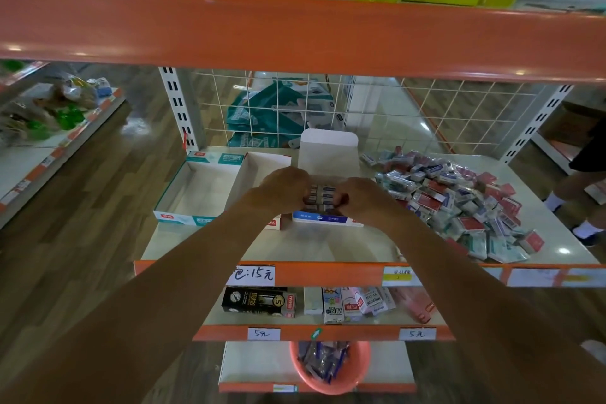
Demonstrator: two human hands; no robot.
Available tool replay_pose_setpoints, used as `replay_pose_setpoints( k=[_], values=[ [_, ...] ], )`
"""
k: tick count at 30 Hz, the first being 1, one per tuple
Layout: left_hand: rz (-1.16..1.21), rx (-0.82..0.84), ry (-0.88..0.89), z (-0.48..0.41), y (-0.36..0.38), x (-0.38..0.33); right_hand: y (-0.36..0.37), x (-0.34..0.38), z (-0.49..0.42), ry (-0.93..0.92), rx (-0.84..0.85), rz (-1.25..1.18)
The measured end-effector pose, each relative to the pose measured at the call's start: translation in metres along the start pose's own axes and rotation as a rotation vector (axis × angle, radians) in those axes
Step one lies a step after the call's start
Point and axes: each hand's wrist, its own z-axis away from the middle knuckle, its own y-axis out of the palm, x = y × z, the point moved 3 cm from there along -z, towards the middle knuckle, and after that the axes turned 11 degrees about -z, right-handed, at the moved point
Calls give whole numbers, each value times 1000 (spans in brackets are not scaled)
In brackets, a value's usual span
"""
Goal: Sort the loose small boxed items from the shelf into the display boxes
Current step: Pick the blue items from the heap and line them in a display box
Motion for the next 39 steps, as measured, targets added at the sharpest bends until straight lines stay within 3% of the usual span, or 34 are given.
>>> replay_pose_setpoints(
  k=[25,39],
  values=[
    [-22,18,40,-4,2,0,1,-11,-7,-2,27,5],
    [40,49,33,-10,-8,-6,-13,2,1,-18,-101,-25]
  ],
)
